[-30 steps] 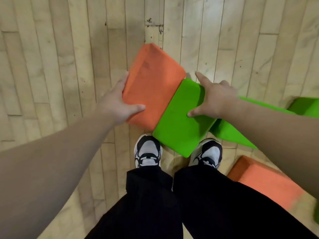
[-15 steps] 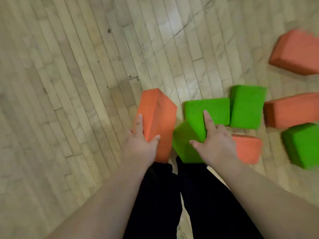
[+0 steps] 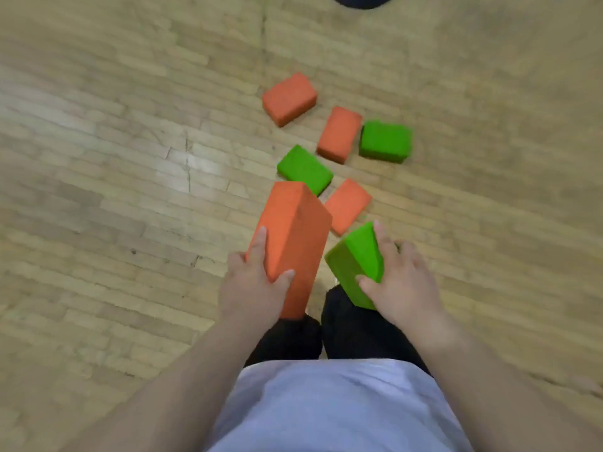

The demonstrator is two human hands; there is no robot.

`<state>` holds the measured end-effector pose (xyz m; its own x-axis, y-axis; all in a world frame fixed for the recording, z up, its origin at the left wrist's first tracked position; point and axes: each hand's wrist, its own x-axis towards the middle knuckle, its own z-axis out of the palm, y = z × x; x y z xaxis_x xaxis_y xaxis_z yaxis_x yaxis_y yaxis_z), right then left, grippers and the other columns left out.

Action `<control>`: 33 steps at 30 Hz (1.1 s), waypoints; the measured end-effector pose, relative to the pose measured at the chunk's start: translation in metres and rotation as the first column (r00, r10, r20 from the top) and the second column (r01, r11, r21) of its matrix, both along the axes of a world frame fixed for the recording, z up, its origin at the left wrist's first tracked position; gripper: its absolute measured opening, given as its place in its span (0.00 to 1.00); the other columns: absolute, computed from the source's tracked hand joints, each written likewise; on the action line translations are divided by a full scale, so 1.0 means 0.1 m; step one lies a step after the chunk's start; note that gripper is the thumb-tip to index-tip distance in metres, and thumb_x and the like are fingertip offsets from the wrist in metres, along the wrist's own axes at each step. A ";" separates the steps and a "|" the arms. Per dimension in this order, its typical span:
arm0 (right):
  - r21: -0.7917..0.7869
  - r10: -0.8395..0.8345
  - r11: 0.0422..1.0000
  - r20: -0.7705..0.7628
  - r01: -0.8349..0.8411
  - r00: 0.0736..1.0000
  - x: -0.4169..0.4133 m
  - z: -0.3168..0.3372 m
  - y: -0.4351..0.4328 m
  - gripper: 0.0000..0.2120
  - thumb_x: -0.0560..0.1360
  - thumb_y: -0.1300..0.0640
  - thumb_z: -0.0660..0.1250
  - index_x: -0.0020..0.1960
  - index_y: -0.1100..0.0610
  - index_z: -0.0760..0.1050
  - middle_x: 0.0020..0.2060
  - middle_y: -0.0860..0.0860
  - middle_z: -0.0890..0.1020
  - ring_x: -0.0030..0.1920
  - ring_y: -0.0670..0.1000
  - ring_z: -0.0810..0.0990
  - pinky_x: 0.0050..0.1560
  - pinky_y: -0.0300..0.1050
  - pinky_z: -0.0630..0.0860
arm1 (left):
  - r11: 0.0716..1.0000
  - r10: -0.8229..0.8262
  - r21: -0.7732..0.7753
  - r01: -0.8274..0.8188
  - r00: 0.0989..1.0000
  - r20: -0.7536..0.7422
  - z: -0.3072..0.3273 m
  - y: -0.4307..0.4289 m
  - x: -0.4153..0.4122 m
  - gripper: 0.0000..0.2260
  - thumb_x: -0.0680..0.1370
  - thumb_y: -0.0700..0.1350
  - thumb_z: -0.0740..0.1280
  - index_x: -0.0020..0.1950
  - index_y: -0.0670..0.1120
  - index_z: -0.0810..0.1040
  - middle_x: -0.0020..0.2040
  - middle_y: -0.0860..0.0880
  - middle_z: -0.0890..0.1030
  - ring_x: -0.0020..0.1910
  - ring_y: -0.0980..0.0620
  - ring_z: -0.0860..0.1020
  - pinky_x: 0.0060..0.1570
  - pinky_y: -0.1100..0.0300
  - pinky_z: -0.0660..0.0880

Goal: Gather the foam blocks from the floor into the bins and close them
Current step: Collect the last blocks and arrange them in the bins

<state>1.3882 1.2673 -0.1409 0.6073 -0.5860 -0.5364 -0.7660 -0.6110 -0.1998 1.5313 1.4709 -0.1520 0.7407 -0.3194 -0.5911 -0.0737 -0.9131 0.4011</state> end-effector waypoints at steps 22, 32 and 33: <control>-0.095 -0.943 0.309 0.100 0.946 0.317 -5.33 0.89 1.76 0.45 0.75 0.34 0.67 0.82 0.37 0.44 0.70 0.56 0.68 0.70 0.60 0.70 0.66 0.54 0.73 | 0.054 -0.972 -0.004 0.999 0.054 0.229 0.99 -1.53 -4.24 0.37 0.78 0.65 0.66 0.80 0.69 0.47 0.67 0.47 0.67 0.66 0.43 0.71 0.62 0.46 0.72; -0.130 -0.967 0.211 0.121 0.969 0.226 -6.99 1.05 1.64 0.44 0.74 0.32 0.65 0.81 0.36 0.45 0.66 0.54 0.69 0.65 0.59 0.73 0.62 0.55 0.76 | -0.210 -0.931 0.133 0.969 -0.240 0.275 1.20 -1.99 -6.02 0.37 0.77 0.67 0.64 0.80 0.68 0.47 0.65 0.49 0.68 0.65 0.43 0.71 0.61 0.45 0.74; -0.125 -0.968 0.205 0.121 0.971 0.220 -7.10 1.05 1.53 0.44 0.75 0.32 0.65 0.81 0.36 0.44 0.65 0.54 0.69 0.65 0.58 0.73 0.61 0.55 0.76 | -0.223 -0.922 0.156 0.962 -0.260 0.288 1.22 -2.13 -6.14 0.37 0.77 0.67 0.64 0.80 0.68 0.47 0.65 0.49 0.68 0.65 0.43 0.71 0.61 0.45 0.74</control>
